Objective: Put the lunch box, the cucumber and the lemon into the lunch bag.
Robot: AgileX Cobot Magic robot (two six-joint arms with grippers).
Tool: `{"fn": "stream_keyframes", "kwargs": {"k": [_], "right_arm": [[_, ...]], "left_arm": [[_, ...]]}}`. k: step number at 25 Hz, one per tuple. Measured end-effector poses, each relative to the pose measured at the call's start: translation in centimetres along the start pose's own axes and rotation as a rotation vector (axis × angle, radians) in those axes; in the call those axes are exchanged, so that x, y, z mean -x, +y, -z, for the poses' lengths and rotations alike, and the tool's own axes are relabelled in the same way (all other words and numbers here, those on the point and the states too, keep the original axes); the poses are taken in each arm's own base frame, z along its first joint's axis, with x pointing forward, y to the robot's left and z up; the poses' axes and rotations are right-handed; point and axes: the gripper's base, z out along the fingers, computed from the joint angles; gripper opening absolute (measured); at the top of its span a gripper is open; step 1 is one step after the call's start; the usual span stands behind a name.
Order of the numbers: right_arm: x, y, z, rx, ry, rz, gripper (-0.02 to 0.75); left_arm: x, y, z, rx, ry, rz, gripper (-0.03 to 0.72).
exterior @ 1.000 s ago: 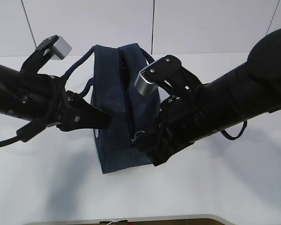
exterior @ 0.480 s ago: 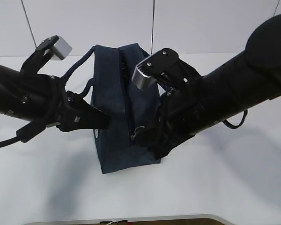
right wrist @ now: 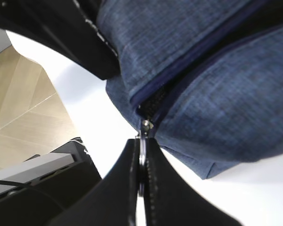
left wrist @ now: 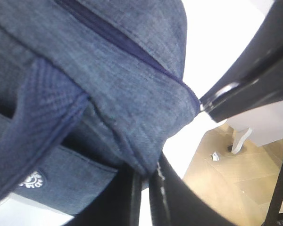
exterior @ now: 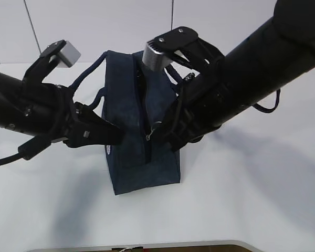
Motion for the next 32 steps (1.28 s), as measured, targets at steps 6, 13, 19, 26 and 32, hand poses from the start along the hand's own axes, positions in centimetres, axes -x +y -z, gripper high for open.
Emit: {"fn": "stream_keyframes", "kwargs": {"k": [6,13,19,26,32], "right_arm": [[0.8,0.1,0.9,0.01,0.018,-0.06,0.005],[1.3,0.4,1.6,0.032,0.045,-0.134,0.005],[2.3,0.6,2.6,0.045,0.044,-0.171,0.005],[2.6,0.5,2.7,0.043,0.041,-0.228,0.005],[2.7,0.5,2.7,0.036,0.034,-0.278,0.005]], "left_arm": [[0.0,0.0,0.0,0.0,0.0,0.0,-0.01],[0.0,0.0,0.0,-0.004,-0.001,0.003,-0.01],[0.0,-0.2,-0.1,-0.015,0.003,-0.001,-0.01],[0.0,-0.2,-0.1,-0.015,0.002,0.0,-0.01],[-0.1,-0.1,-0.2,-0.017,0.007,0.002,-0.011]]}}
